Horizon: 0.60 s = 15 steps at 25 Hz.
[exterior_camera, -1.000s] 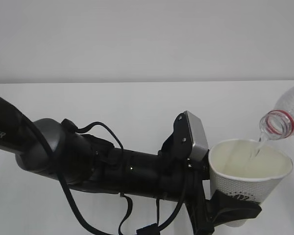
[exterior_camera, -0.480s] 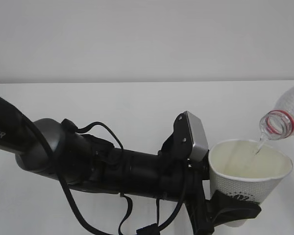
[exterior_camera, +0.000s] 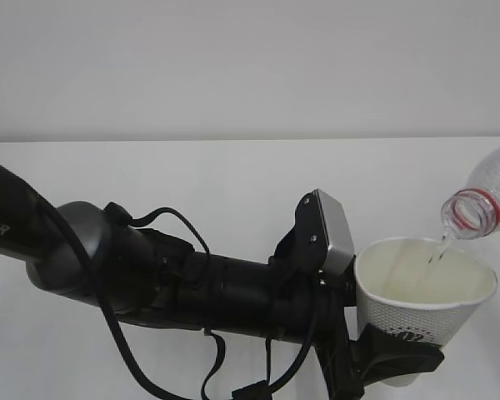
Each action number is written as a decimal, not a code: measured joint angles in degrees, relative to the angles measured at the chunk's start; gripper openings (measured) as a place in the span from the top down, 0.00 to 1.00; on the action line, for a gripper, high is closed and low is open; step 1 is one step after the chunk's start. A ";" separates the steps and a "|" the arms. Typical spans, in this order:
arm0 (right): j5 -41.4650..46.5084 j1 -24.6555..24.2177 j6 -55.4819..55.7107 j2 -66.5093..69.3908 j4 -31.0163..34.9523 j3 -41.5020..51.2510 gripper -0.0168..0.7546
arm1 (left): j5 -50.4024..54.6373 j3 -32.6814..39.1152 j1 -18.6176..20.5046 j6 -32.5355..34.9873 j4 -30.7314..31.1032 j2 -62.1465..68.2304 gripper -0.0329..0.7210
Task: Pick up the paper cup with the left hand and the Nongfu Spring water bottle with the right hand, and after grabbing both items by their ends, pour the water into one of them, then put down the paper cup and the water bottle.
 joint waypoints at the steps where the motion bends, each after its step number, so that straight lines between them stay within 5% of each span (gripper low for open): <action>1: 0.00 0.00 0.00 0.00 0.00 0.00 0.44 | 0.00 0.00 0.00 0.00 0.00 0.00 0.28; 15: -0.11 0.00 -0.45 0.00 0.00 0.00 0.44 | 0.00 0.00 0.00 0.00 0.11 0.00 0.28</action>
